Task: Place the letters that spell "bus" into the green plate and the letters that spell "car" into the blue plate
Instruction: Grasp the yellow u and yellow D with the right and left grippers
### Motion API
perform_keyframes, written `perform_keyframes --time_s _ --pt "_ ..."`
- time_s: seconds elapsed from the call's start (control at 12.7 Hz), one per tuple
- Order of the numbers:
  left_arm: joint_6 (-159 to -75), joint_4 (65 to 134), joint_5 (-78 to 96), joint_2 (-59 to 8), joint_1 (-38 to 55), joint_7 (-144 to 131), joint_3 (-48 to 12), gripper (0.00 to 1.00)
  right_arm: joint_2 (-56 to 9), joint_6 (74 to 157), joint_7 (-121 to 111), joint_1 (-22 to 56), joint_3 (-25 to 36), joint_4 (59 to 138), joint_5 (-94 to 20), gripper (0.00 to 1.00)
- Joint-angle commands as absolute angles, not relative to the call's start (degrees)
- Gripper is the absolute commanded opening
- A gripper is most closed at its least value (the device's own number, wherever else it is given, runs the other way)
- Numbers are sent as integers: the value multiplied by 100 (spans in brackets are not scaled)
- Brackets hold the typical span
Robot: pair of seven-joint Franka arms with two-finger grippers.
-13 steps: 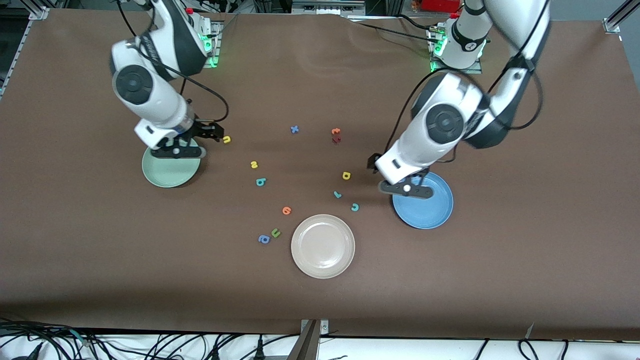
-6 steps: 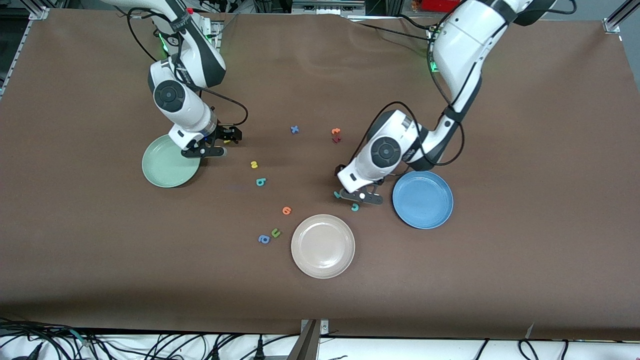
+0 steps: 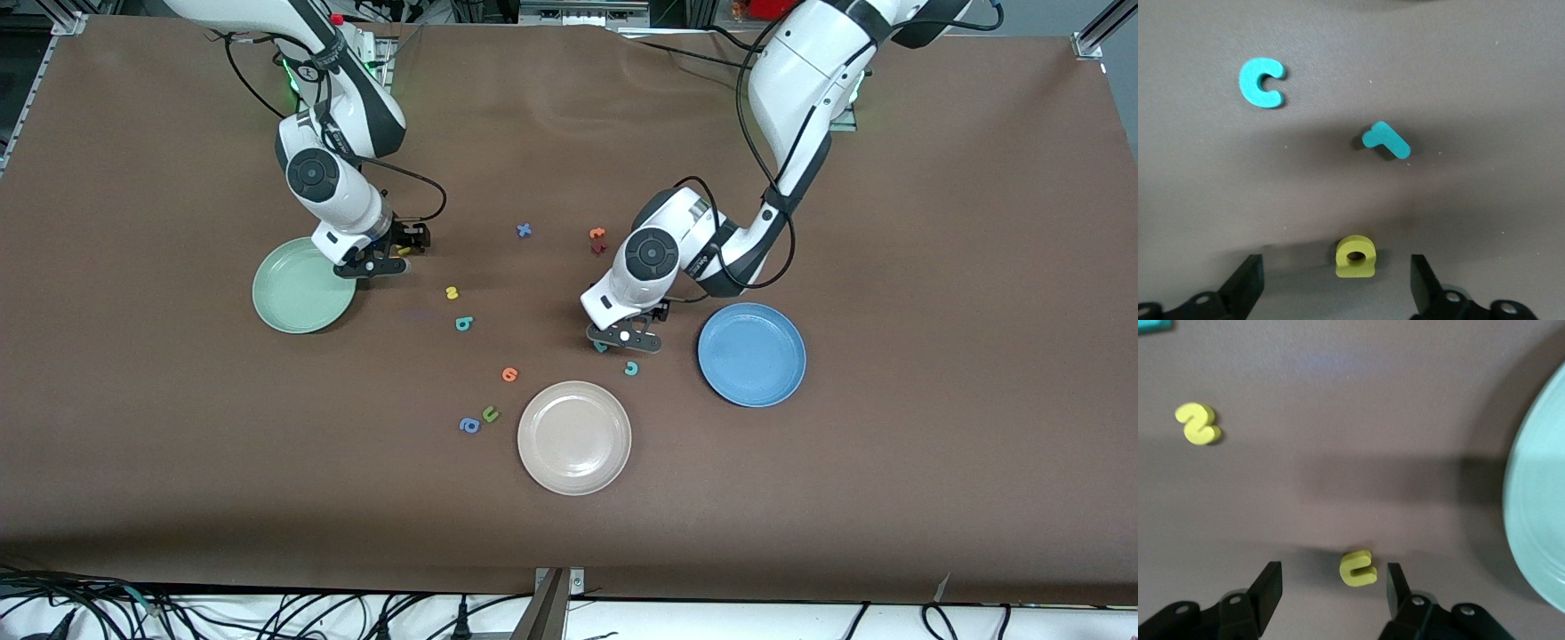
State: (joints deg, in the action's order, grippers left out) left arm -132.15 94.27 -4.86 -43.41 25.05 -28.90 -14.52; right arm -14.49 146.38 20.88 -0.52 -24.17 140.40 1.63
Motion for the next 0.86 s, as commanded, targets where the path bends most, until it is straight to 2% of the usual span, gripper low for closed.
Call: perform_keyframes --time_s 0.0,0.31,0.63,0.78 --pt "-13184 9273 -983 -4544 2637 -3076 -1380 88 -1441 14748 2013 -97 -2470 14238 264 72" --pt "-13218 9272 -1020 -4605 2742 -3076 -1380 51 -1512 14766 2013 -97 -2461 14291 378 72" --pt "-13228 9272 -1020 -4570 2725 -3067 -1380 24 -1775 15213 2004 -97 -2435 14291 387 72" --pt "-13228 9272 -1020 -4562 2716 -3067 -1380 16 -1784 15223 2004 -97 -2426 14291 404 72"
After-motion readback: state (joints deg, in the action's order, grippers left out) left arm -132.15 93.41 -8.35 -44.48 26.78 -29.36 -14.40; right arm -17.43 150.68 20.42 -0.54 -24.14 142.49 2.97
